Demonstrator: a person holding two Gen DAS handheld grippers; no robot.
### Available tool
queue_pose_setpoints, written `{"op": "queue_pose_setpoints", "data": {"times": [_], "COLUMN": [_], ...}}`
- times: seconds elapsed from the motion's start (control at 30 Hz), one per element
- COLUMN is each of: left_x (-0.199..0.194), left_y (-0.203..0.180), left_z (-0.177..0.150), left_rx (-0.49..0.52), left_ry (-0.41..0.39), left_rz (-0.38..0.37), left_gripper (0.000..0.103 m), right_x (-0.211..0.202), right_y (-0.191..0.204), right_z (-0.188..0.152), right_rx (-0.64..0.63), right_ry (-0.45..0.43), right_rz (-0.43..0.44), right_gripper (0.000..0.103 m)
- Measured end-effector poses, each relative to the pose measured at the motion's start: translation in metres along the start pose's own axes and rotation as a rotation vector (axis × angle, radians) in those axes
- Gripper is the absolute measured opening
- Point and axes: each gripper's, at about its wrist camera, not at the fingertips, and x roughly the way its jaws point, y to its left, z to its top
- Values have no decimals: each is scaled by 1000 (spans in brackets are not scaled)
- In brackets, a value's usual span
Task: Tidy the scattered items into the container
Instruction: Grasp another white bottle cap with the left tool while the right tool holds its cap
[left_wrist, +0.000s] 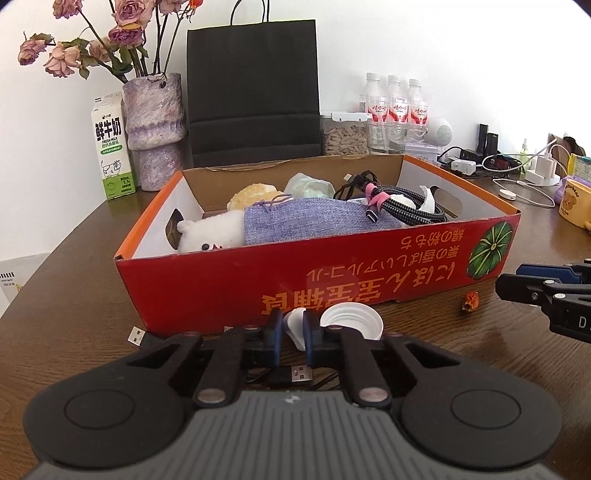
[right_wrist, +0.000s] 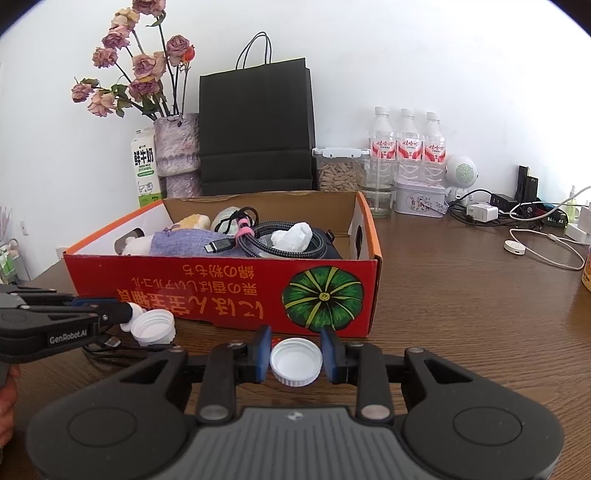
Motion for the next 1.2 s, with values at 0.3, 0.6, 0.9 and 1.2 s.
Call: {"op": "queue_pose_setpoints", "data": {"times": [0.3,0.6,0.9,1.2], "left_x": [-7,-1,8,4], "left_y": [-3,1,-6,-5], "left_z": [-2,-2,-4,-5], "left_rx": [9,-6,34,35], "left_ry": [-30,15,79,56], "left_rz": [10,-10,-28,-45], "left_gripper": [8,20,30,17], "right_x": [0,0,0,0], "right_y": [1,3,4,5], "right_z": [0,0,0,0], "right_rx": [-9,-19,-21,-22], "right_ry": [-4,-2,-2,-3], "right_rz": [-5,-8,-7,-9], "right_gripper": [27,28,28,28]}}
